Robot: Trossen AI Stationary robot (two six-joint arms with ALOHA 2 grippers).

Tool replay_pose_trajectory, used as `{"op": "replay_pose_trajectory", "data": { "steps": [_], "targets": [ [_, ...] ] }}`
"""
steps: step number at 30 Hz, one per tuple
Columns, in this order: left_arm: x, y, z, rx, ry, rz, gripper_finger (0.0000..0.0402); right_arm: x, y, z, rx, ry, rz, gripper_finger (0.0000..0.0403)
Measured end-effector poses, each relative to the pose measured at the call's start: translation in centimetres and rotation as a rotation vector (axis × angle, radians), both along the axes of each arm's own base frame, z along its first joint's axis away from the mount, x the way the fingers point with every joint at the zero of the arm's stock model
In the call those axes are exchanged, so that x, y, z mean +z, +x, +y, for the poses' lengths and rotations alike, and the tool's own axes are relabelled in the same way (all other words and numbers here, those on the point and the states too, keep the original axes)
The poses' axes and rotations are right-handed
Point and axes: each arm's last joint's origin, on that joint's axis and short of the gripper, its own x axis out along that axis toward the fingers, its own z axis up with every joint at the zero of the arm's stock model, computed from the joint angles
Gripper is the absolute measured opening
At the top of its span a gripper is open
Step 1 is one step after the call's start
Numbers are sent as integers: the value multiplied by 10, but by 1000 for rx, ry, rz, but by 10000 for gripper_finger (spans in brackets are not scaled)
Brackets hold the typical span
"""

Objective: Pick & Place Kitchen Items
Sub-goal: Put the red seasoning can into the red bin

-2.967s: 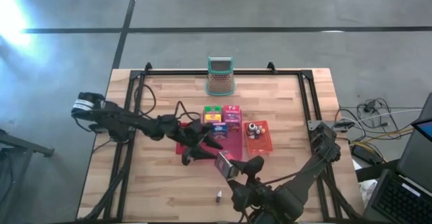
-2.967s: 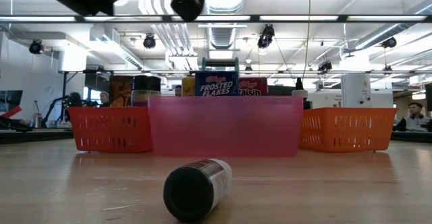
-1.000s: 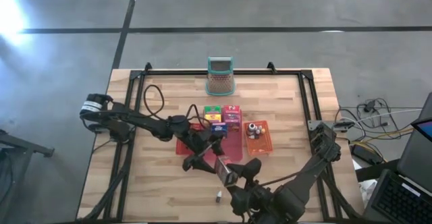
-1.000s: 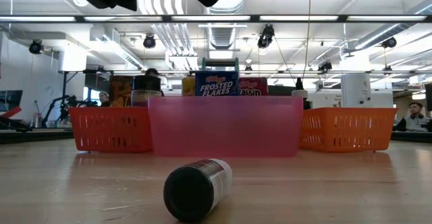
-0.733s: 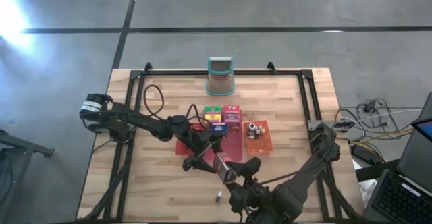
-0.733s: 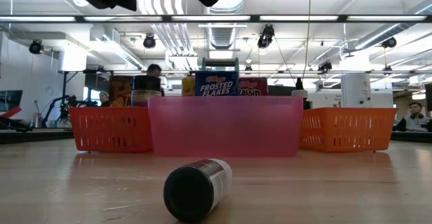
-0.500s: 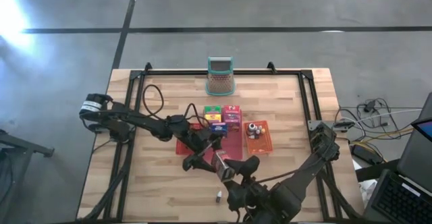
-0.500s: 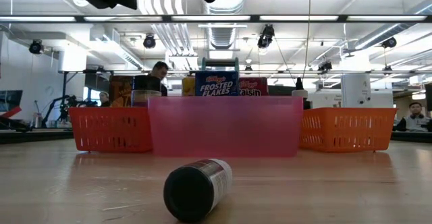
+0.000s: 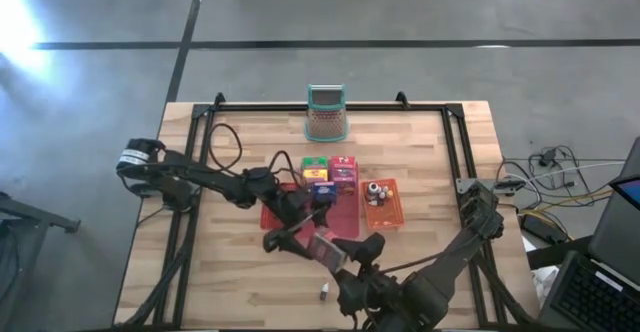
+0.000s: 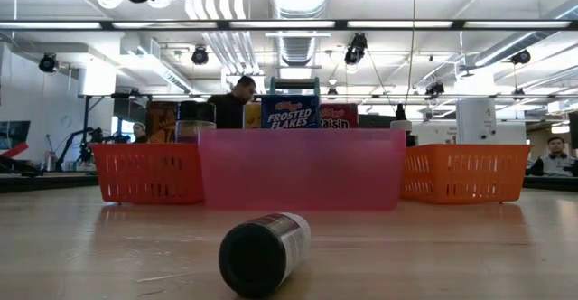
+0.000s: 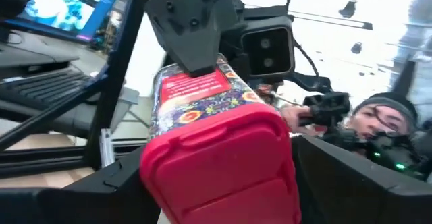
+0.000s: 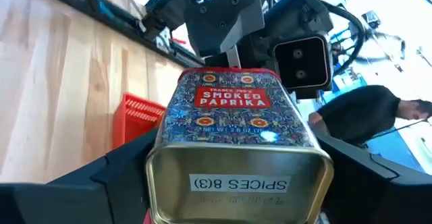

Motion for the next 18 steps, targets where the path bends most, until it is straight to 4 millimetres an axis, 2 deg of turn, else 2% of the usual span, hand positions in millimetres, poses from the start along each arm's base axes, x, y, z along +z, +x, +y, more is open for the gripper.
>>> {"op": "replay_pose_trajectory", "data": {
  "steps": [5, 8, 14, 18],
  "targets": [
    [1, -1, -6, -33, 3, -5, 317, 0, -1, 1, 0, 0, -1, 300],
    [1, -1, -5, -13, -3, 1, 317, 0, -1, 0, 1, -8, 4, 300],
    [0, 0, -5, 36, -8, 17, 316, 0, 0, -1, -3, -9, 5, 327],
    [0, 1, -4, 65, -15, 15, 315, 0, 0, -1, -5, -10, 3, 313]
  ]
}}
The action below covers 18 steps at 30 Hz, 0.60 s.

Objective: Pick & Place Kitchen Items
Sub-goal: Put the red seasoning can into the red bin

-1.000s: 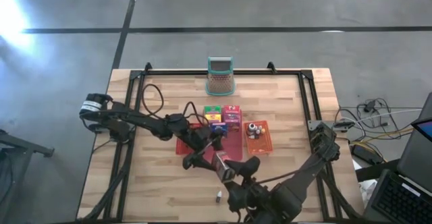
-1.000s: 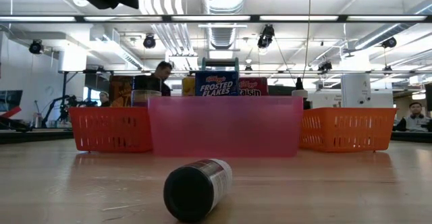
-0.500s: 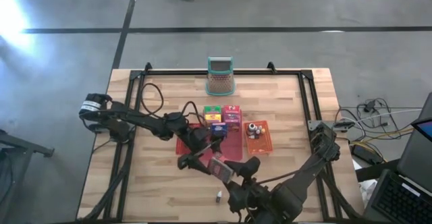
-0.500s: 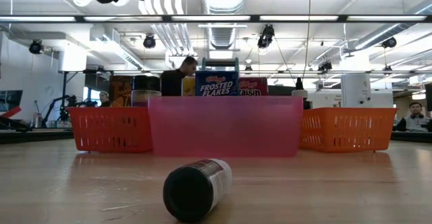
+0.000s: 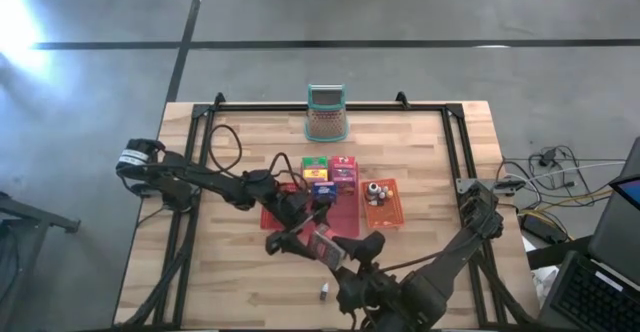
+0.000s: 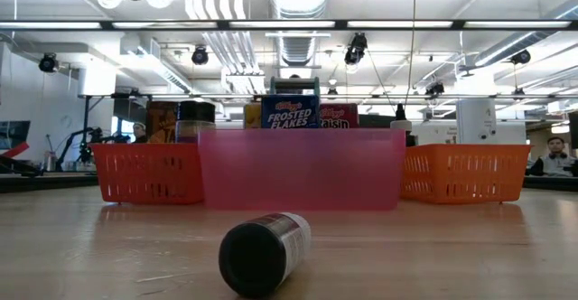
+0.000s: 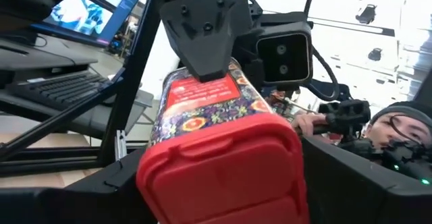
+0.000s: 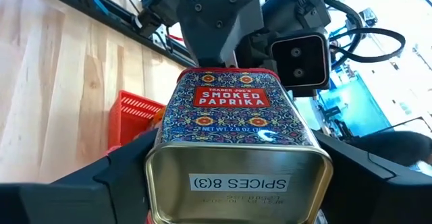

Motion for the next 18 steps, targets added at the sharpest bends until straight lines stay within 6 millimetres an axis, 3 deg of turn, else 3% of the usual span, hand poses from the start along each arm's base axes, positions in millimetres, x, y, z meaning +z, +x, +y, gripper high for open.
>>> {"op": "replay_pose_trajectory", "data": {
  "steps": [6, 12, 18],
  "targets": [
    [-1, 1, 1, 10, 1, 7, 279, 0, 0, 0, 0, 1, -1, 300],
    [-1, 1, 1, 12, -6, 18, 224, 0, 0, 0, 1, -4, 2, 330],
    [-1, 1, 1, 12, -15, 32, 220, 0, 0, 1, 6, -1, 9, 316]
  ]
}}
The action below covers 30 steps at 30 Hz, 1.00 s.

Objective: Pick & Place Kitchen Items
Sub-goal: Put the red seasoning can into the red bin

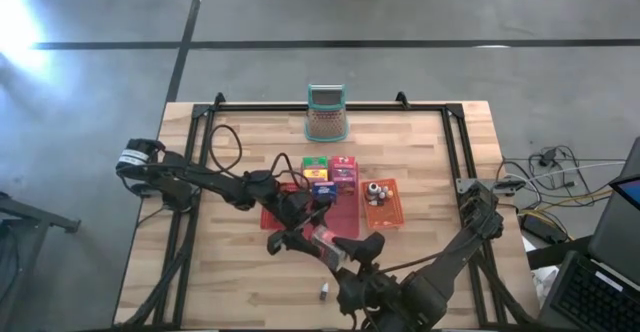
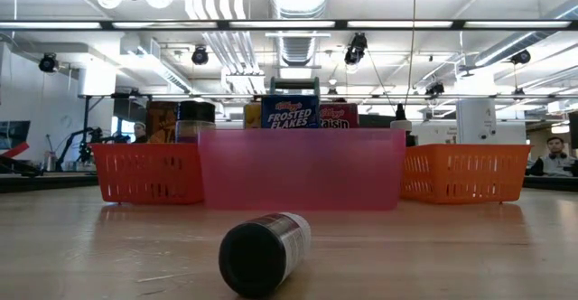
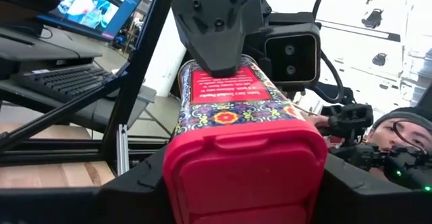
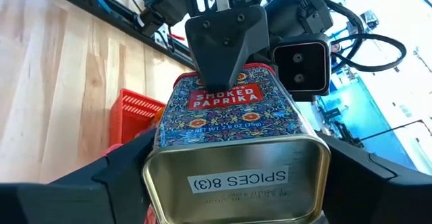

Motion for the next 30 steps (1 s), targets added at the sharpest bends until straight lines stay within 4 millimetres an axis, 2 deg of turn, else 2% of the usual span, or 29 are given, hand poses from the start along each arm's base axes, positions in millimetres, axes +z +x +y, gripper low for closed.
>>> {"op": "replay_pose_trajectory", "data": {
  "steps": [3, 9, 14, 18, 22, 27, 30],
  "targets": [
    [0, 0, 0, 1, 5, -2, 222, 0, 0, 0, 2, 4, 1, 319],
    [1, -1, 0, -2, 14, -11, 218, 0, -2, 1, -11, 48, -25, 362],
    [7, -8, 1, -4, 35, 25, 218, -2, -17, 4, -15, 95, 0, 364],
    [18, -23, 5, 9, 103, 97, 218, -4, -35, 5, -45, 171, 36, 353],
    [29, -45, 12, 108, 168, 305, 218, -2, -45, 9, -44, 269, 45, 336],
    [38, -78, 23, 404, 311, 629, 218, 1, -49, 6, -55, 308, 38, 312],
    [39, -95, 28, 511, 399, 776, 218, 0, -48, 0, -68, 294, 48, 299]
  ]
}}
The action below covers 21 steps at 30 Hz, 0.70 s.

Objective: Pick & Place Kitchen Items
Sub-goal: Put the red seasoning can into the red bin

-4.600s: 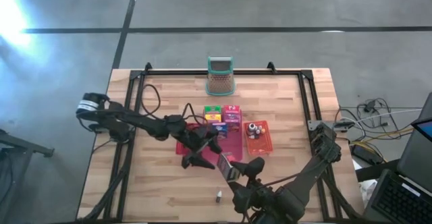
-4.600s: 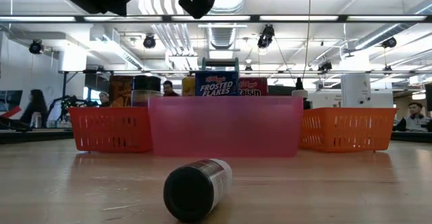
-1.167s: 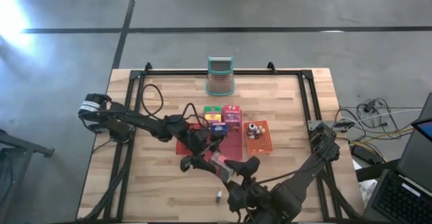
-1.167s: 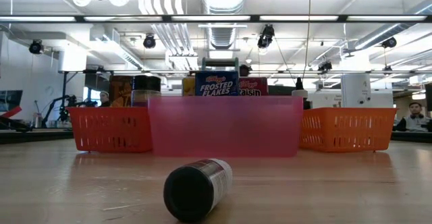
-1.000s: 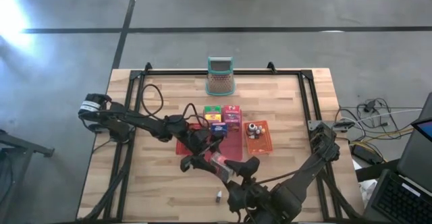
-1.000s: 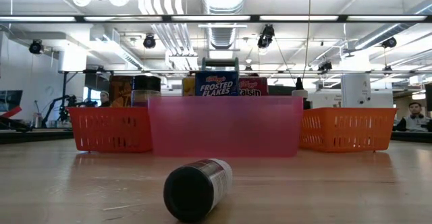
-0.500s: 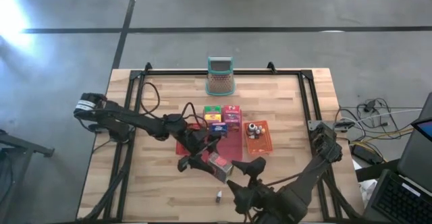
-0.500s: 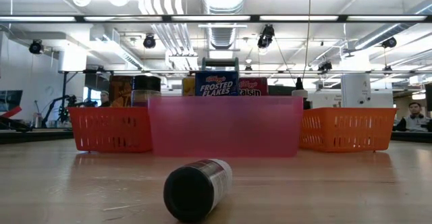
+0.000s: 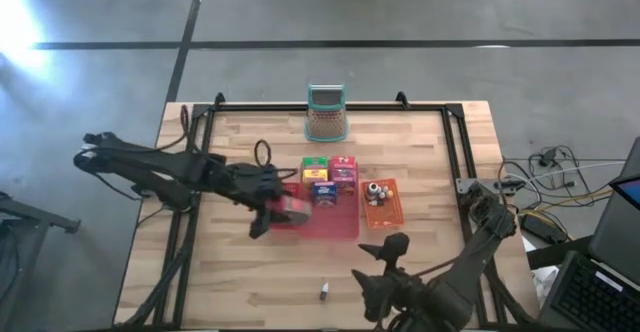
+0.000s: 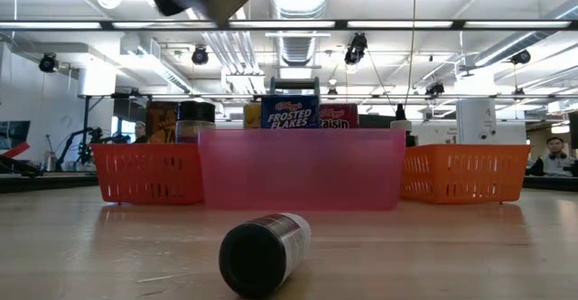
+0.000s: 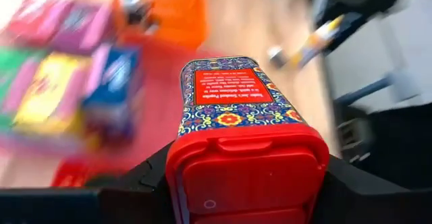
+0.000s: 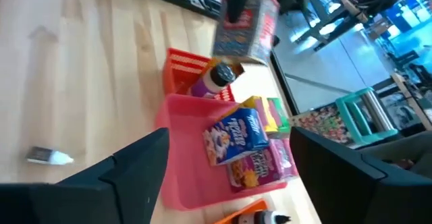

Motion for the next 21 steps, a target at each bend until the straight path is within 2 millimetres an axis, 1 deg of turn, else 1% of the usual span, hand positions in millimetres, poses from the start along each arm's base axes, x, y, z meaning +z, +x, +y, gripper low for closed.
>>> {"op": "replay_pose_trajectory", "data": {
  "steps": [4, 7, 10, 15, 21],
  "targets": [
    [-7, -12, 3, 47, 30, 137, 218, -5, 1, -11, -19, -23, 30, 284],
    [-15, -12, 2, 52, 39, 210, 218, -5, -2, -22, -41, -13, 49, 275],
    [-25, -6, 1, 51, 55, 269, 218, -4, -9, -37, -88, 57, 63, 270],
    [-40, 4, -2, -5, 96, 348, 218, -6, -33, -61, -164, 119, 58, 273],
    [-53, 10, -3, -31, 143, 431, 218, -8, -72, -94, -248, 198, 7, 273]
  ]
}}
